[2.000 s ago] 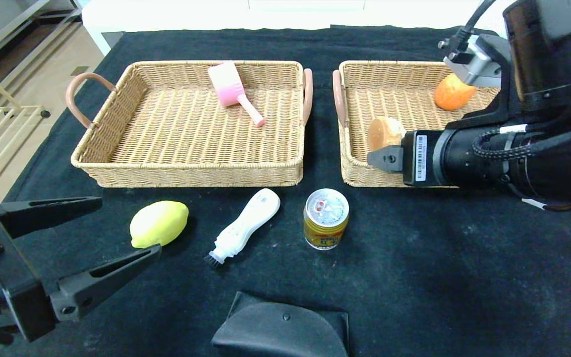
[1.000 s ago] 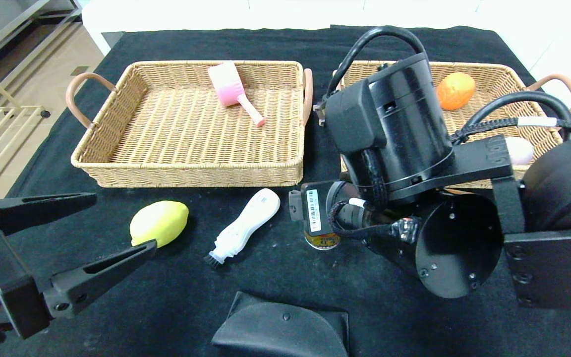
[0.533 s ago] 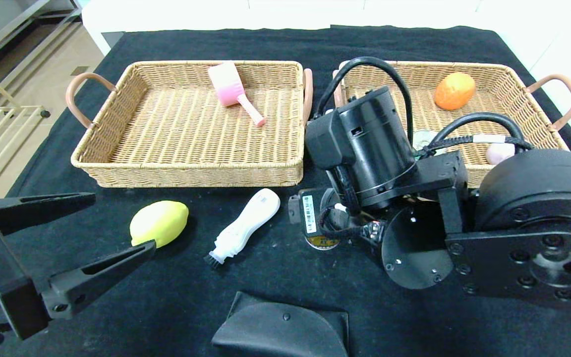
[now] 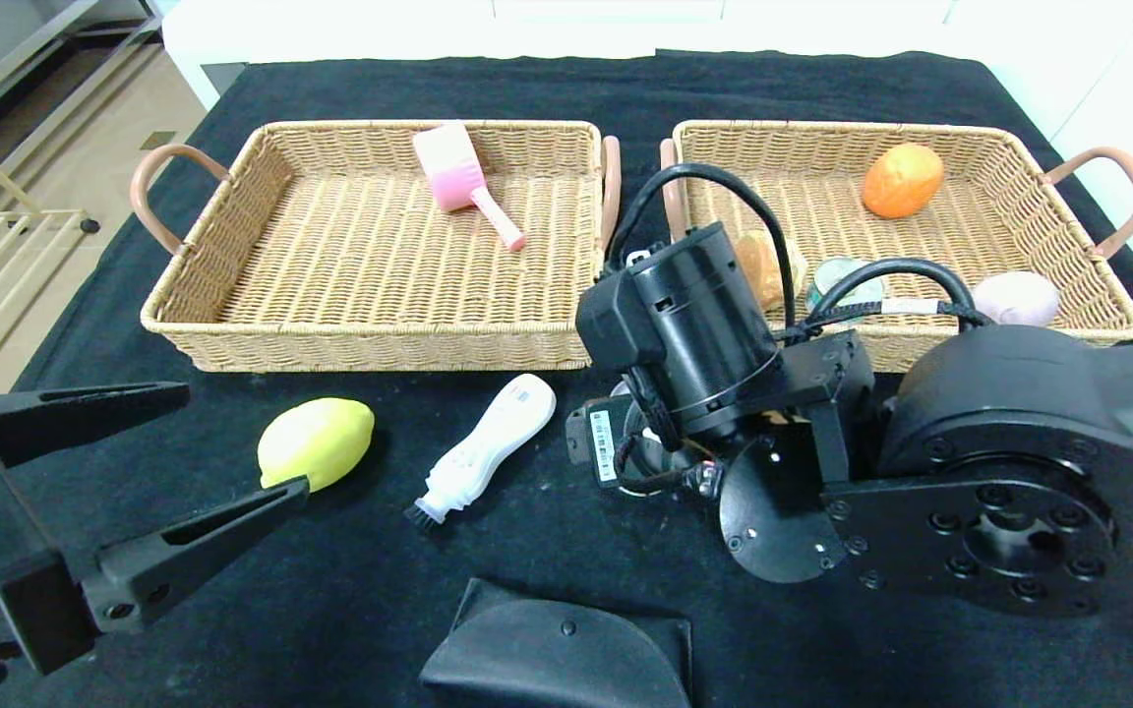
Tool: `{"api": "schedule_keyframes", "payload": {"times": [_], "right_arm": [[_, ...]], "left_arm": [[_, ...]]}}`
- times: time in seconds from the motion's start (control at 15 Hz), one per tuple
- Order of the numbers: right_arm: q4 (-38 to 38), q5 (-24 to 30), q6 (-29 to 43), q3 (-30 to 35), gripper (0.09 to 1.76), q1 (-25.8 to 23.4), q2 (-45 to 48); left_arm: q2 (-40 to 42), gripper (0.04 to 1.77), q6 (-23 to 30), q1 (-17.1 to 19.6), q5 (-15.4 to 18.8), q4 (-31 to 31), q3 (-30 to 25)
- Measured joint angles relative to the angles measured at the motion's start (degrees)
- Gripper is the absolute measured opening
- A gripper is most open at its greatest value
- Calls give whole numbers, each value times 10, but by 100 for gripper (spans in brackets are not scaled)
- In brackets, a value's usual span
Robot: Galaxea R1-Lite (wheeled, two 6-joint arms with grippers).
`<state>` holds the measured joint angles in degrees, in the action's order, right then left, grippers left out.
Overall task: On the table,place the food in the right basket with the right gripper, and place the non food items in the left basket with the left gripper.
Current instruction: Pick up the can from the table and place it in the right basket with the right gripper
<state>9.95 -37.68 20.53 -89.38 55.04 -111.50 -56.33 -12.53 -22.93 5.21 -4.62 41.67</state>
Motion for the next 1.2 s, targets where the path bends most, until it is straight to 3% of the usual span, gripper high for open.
{"api": "schedule_keyframes", "payload": {"times": [0.8,0.87,1.0,1.2], "right_arm": [[0,-1,1,-1,171,-4,-12],[0,-4,3,-1,163,-5,-12],[0,-8,5,-1,129,-5,-13],[0,-8,5,-1,120,-7,-13]], "left_arm": [[0,172,-1,0,0,0,-1],[0,172,0,0,0,0,-1],[-1,172,-1,0,0,0,-1],[-1,172,-1,0,0,0,-1]]}}
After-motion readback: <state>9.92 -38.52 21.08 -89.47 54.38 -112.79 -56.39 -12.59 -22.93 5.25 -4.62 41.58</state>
